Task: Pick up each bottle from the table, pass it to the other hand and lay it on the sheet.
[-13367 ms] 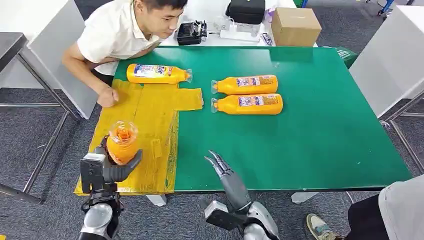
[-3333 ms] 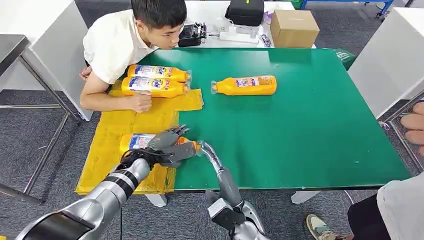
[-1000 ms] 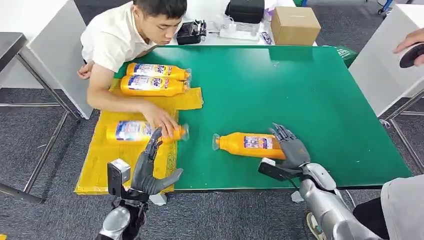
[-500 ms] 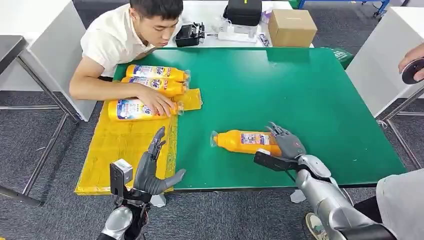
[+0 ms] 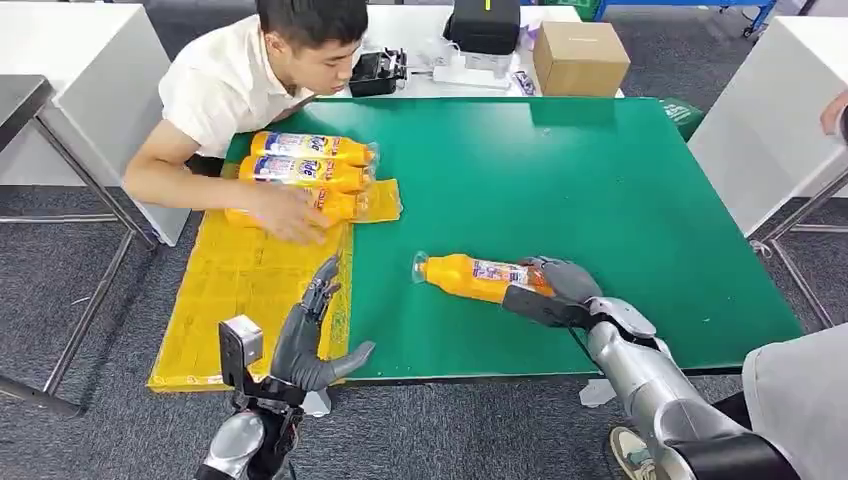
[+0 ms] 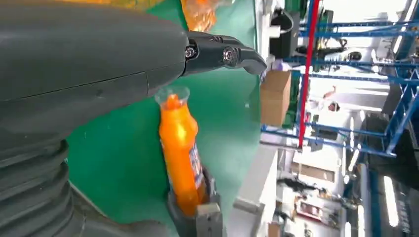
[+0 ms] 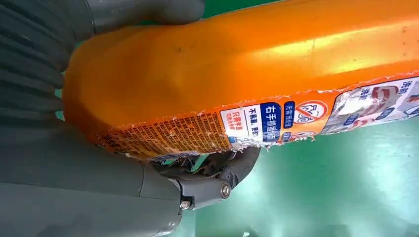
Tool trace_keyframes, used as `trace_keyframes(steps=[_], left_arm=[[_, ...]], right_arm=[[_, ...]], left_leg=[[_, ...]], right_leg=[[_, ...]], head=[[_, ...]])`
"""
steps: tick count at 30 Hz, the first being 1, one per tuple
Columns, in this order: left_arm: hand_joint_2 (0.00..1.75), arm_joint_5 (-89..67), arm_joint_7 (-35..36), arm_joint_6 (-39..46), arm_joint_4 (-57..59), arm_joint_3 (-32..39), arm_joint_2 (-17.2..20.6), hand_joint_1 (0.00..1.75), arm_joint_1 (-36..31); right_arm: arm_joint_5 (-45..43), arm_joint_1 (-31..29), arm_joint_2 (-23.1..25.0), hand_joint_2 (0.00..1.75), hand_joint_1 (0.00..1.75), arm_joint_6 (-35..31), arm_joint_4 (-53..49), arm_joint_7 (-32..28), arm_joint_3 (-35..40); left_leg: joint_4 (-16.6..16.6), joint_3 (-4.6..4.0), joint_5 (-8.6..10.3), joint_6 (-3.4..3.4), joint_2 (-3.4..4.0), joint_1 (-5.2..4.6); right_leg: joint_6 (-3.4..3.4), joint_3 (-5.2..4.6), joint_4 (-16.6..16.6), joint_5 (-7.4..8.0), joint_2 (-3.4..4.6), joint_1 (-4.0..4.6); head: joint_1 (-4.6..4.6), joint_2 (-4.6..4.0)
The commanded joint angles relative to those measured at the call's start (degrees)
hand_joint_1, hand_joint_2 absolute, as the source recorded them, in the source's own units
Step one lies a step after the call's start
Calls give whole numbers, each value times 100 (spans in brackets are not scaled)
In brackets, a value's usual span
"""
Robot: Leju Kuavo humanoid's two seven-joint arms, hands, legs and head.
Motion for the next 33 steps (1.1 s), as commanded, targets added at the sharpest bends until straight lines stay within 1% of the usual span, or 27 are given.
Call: trace_keyframes(steps=[1, 2, 3, 4, 6, 7, 9, 10, 11, 12, 13, 14, 15, 16, 17, 18, 19, 20, 22, 23, 25, 26, 27, 29, 31, 32, 33], left_arm=[[175, 236, 98, -139, 393, -37, 97, 0, -174], [175, 236, 98, -139, 393, -37, 97, 0, -174], [175, 236, 98, -139, 393, -37, 97, 0, -174], [175, 236, 98, -139, 393, -37, 97, 0, -174], [175, 236, 98, -139, 393, -37, 97, 0, -174], [175, 236, 98, -139, 393, -37, 97, 0, -174], [175, 236, 98, -139, 393, -37, 97, 0, -174], [175, 348, 114, -184, 418, -20, 80, 0, -169], [175, 525, 176, -218, 470, 30, 40, 0, -156], [175, 628, 196, -230, 497, 63, 9, 0, -137], [175, 885, 271, -245, 545, 139, -63, 0, -92], [175, 1208, 341, -194, 559, 194, -128, 0, -17], [175, 1482, 431, -110, 558, 229, -177, 0, 53], [175, 1770, 513, -20, 554, 201, -198, 0, 127], [175, 2082, 625, 75, 569, 222, -222, 0, 182], [175, 2318, 637, 210, 574, 134, -173, 0, 231], [175, 2446, 543, 359, 565, 66, -145, 0, 263], [175, 2534, 500, 440, 541, 12, -124, 0, 277], [175, 2609, 474, 504, 446, -98, -80, 0, 294], [175, 2590, 490, 479, 395, -194, -23, 0, 284], [175, 2468, 559, 520, 373, -398, 90, 0, 225], [175, 2357, 644, 657, 399, -462, 117, 0, 175], [175, 2358, 659, 679, 403, -460, 110, 0, 170], [175, 2394, 681, 690, 430, -482, 96, 0, 132], [175, 2394, 681, 690, 430, -482, 96, 0, 132], [175, 2398, 683, 692, 435, -482, 94, 0, 123], [175, 2398, 683, 692, 435, -482, 94, 0, 123]], right_arm=[[-280, 533, 271, 175, 175, 342, 316, -175, -51], [-280, 533, 271, 175, 175, 342, 316, -175, -51], [-280, 533, 271, 175, 175, 342, 316, -175, -51], [-280, 533, 271, 175, 175, 342, 316, -175, -51], [-280, 533, 271, 175, 175, 342, 316, -175, -51], [-280, 533, 271, 175, 175, 342, 316, -175, -51], [-280, 533, 271, 175, 175, 342, 316, -175, -51], [-536, 574, 301, 175, 173, 449, 251, -367, -214], [-849, 657, 371, 175, 173, 555, 166, -647, -400], [-1013, 722, 430, 175, 173, 585, 102, -798, -498], [-1261, 826, 520, 175, 171, 543, -77, -1012, -633], [-1547, 972, 640, 175, 175, 440, -386, -1233, -700], [-1839, 1098, 752, 175, 175, 448, -666, -1404, -778], [-2159, 1302, 879, 175, 175, 468, -1144, -1478, -799], [-2439, 1451, 976, 175, 175, 435, -1502, -1496, -837], [-2759, 1703, 1115, 175, 173, 373, -2072, -1472, -781], [-3180, 1992, 1287, 175, 175, 367, -2664, -1462, -766], [-3476, 2192, 1402, 175, 175, 343, -3035, -1388, -722], [-3598, 2400, 1477, 175, 175, 164, -3395, -1253, -460], [-3605, 2452, 1474, 175, 175, 96, -3466, -1254, -333], [-3685, 2429, 1479, 175, 175, -55, -3442, -1293, -103], [-3698, 2402, 1505, 175, 175, -83, -3428, -1302, 1], [-3690, 2410, 1543, 175, 175, -71, -3419, -1302, 62], [-3688, 2378, 1550, 175, 175, -22, -3339, -1305, 256], [-3688, 2378, 1550, 175, 175, -22, -3339, -1305, 256], [-3691, 2369, 1535, 175, 175, -27, -3322, -1307, 259], [-3691, 2369, 1535, 175, 175, -27, -3322, -1307, 259]], left_leg=[[-11, 13, 2, -5, -9, 5], [-24, 10, 12, -7, -13, 2], [-11, 14, 3, -5, -5, 6], [-18, 15, 10, -6, -13, 4], [-12, 26, 4, -6, -12, 6], [-11, 39, -8, -7, -5, 5], [-23, 32, 0, -7, -14, 4], [-17, 43, -9, -6, -6, 4], [-27, 37, 0, -7, -15, 2], [-16, 46, -11, -7, -8, 7], [-26, 44, -4, -7, -15, 5], [-34, 43, 0, -8, -22, 3], [-16, 50, -15, -7, 1, 7], [-36, 46, -6, -9, 3, 3], [-17, 45, -19, -9, 11, 8], [-27, 46, -18, -11, 16, 4], [-25, 47, -19, -11, 14, 2], [-21, 40, -21, -12, 17, 4], [-15, 22, -22, -11, 10, 1], [-5, -7, -19, -9, 3, 8], [-12, -20, -21, -14, 1, 4], [-6, -45, -15, -11, -3, 4], [-9, -39, -18, -10, -9, 1], [-4, -63, -12, -7, -12, 4], [-8, -49, -19, -7, -4, 0], [-7, -65, -13, -7, -5, 0], [-9, -57, -15, -8, -6, -3]], right_leg=[[-6, 15, -12, 1, -15, 6], [-10, 12, -21, 7, -24, 4], [-7, 16, -13, 2, -11, 7], [-9, 13, -17, 4, -22, 5], [-12, -21, -13, -4, -20, 7], [-27, -12, -12, -19, -9, 6], [-29, -16, -22, -12, -24, 6], [-26, -9, -16, -16, -12, 5], [-27, -12, -25, -11, -26, 4], [-21, -3, -18, -14, -14, 8], [-22, -2, -26, -11, -24, 6], [-24, -3, -31, -10, -34, 5], [-21, 2, -18, -15, -4, 8], [-24, 18, -32, -7, -8, 5], [-20, 51, -18, -12, 5, 10], [-22, 49, -21, -13, 6, 6], [-23, 50, -17, -15, 4, 5], [-23, 45, -13, -16, 7, 6], [-23, 27, -3, -21, 3, 4], [-19, 4, 1, -17, 0, 10], [-24, -12, 6, -28, -7, 6], [-19, -34, 9, -23, -8, 5], [-20, -27, 7, -30, -21, 3], [-17, -44, 7, -22, -21, 4], [-20, -32, 6, -28, -20, 0], [-20, -49, 6, -23, -18, -1], [-21, -43, 6, -26, -23, -3]], head=[[-2, 0], [0, 0], [-4, 0], [-2, 0], [-2, 0], [-2, 0], [0, 0], [-2, 0], [0, 0], [-2, 0], [0, 0], [2, 0], [0, 0], [-2, 0], [0, 0], [-2, 0], [-2, 0], [0, 0], [-2, 0], [-2, 0], [-7, 0], [-4, 0], [-2, 0], [0, 0], [-2, 0], [-2, 0], [-2, 0]])
